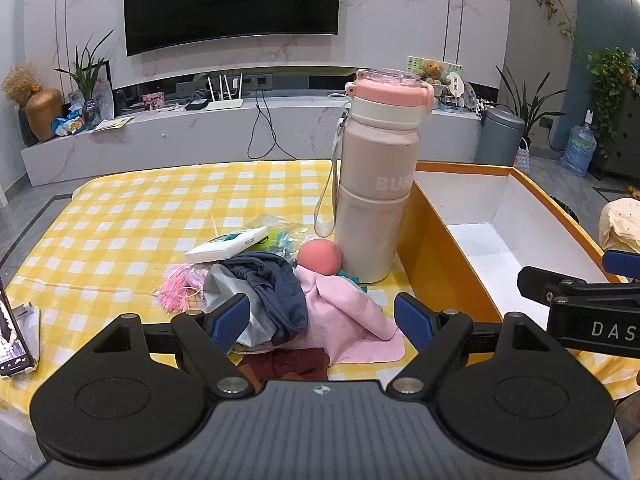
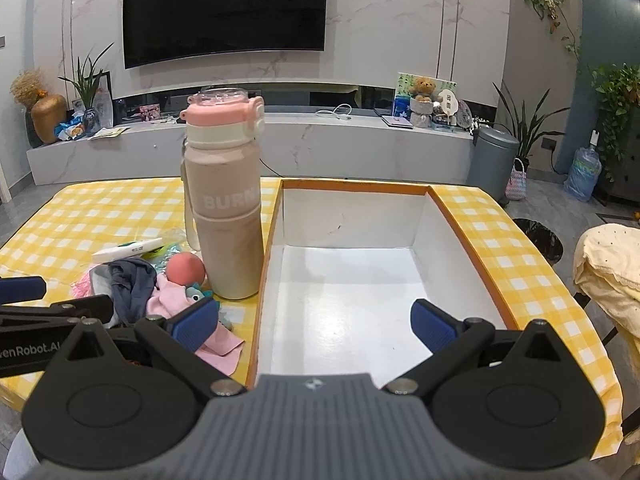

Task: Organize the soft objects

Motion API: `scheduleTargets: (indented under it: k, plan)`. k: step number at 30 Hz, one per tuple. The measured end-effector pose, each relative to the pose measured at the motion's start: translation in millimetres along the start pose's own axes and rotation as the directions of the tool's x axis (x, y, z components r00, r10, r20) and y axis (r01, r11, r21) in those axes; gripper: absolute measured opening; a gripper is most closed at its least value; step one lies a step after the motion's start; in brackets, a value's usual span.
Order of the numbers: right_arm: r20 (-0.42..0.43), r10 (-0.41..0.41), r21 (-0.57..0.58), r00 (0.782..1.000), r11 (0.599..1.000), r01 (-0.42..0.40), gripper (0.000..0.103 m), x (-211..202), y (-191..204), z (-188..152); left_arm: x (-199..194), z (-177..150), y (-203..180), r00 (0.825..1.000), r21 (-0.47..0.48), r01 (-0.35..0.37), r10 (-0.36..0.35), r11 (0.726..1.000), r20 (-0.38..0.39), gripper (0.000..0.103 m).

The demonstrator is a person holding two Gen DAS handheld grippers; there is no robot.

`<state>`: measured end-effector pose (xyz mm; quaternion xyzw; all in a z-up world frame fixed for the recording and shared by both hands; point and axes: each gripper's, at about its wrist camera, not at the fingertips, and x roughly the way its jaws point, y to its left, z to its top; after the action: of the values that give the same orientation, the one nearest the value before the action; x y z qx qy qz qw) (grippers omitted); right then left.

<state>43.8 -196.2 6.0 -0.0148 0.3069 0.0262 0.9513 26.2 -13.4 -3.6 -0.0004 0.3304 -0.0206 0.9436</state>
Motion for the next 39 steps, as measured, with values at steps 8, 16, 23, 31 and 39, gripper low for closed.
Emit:
scheduleTargets:
  k: [8,16,23,31,39]
  plan:
    - [-0.002,-0.002,0.008,1.000,1.000,0.002,0.100,0.4,-2.4,0.9,0.5,1.0,-1.1,1.000,0.001,-0.001,0.001,1.000,-0.002,0.096]
    - [-0.004,-0.005,0.010,1.000,1.000,0.005,0.100,-0.6,-3.9,-0.3,1.6,1.4,-1.9,1.000,0.003,0.000,0.000,1.000,-0.007,0.096]
    - [-0.007,-0.007,0.013,1.000,1.000,0.008,0.100,0.3,-3.2,-0.6,2.1,1.6,-3.1,1.000,0.004,-0.002,0.002,1.000,-0.007,0.096]
    - [-0.010,-0.008,0.013,1.000,1.000,0.008,0.100,0.9,-1.9,-1.6,2.9,-0.2,-2.6,1.000,0.000,-0.003,0.003,1.000,-0.013,0.096]
    - [-0.010,-0.008,0.012,1.000,1.000,0.008,0.100,1.4,-1.0,-1.6,3.0,-1.9,-1.7,1.000,-0.003,-0.005,0.005,1.000,-0.013,0.096]
